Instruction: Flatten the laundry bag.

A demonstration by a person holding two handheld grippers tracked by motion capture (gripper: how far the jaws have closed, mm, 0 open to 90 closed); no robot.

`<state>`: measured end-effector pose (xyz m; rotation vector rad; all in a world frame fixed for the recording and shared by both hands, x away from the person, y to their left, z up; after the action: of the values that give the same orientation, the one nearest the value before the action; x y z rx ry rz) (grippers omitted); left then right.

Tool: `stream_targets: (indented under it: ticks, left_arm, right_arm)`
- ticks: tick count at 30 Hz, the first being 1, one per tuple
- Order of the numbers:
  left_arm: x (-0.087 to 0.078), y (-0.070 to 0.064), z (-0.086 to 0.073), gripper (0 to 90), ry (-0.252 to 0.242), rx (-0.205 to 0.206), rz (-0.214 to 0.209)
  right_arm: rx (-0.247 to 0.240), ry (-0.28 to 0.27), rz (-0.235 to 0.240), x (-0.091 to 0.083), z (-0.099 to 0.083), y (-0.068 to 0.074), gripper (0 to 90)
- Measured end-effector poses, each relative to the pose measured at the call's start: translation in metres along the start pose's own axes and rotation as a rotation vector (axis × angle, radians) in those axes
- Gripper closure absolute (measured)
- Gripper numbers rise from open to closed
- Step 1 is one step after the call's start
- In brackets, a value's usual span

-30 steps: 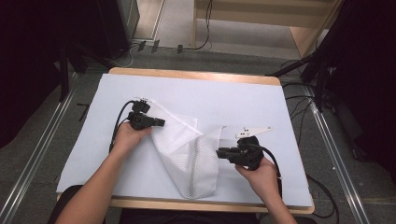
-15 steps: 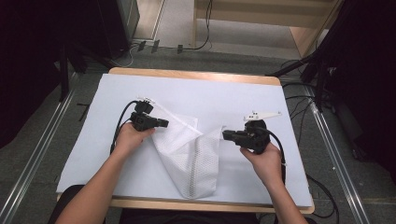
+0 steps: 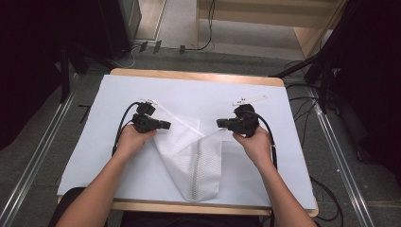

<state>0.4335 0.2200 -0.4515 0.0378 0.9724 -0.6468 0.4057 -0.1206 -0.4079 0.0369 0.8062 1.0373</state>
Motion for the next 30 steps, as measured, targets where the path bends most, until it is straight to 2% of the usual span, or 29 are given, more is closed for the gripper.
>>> stream_targets:
  ticks: [4, 12, 19, 23, 26, 27, 28, 30]
  left_arm:
    - [-0.001, 0.002, 0.0, 85.2, -0.003, -0.011, 0.001]
    - [-0.002, 0.005, -0.001, 83.9, -0.004, -0.016, 0.009]
    - [-0.01, 0.007, -0.003, 79.4, -0.016, -0.015, 0.019]
    - [-0.019, 0.01, -0.005, 75.8, -0.03, -0.011, 0.036]
    - [-0.026, 0.015, -0.007, 72.2, -0.046, -0.039, 0.037]
    - [-0.03, 0.018, -0.009, 68.3, -0.06, -0.059, 0.035]
    - [-0.03, 0.018, -0.009, 66.8, -0.06, -0.059, 0.035]
    - [-0.034, 0.022, -0.012, 63.3, -0.065, -0.069, 0.045]
  right_arm:
    - [0.023, 0.027, 0.003, 0.003, -0.016, -0.002, 90.0]
    - [0.032, 0.065, 0.016, 0.0, -0.038, 0.005, 90.0]
    - [0.023, 0.101, 0.055, -0.001, -0.055, 0.023, 90.0]
    - [0.016, 0.125, 0.071, 0.002, -0.06, 0.028, 90.0]
    - [-0.001, 0.142, 0.09, 0.008, -0.064, 0.033, 90.0]
    - [-0.01, 0.129, 0.083, 0.008, -0.06, 0.034, 89.0]
    - [-0.01, 0.129, 0.083, 0.008, -0.06, 0.034, 89.0]
    - [-0.024, 0.083, 0.066, 0.005, -0.049, 0.028, 87.9]
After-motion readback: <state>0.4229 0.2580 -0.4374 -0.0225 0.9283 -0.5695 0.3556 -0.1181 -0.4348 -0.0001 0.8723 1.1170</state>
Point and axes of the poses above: each handheld gripper's, and its own axes: x roughly forward along the jaws, z roughly out of its top, y roughly to its left, the point moved 1 cm from there along x, roughly forward along the jaws, and after that the axes turned 9 degrees about z, right-handed, at the moved point
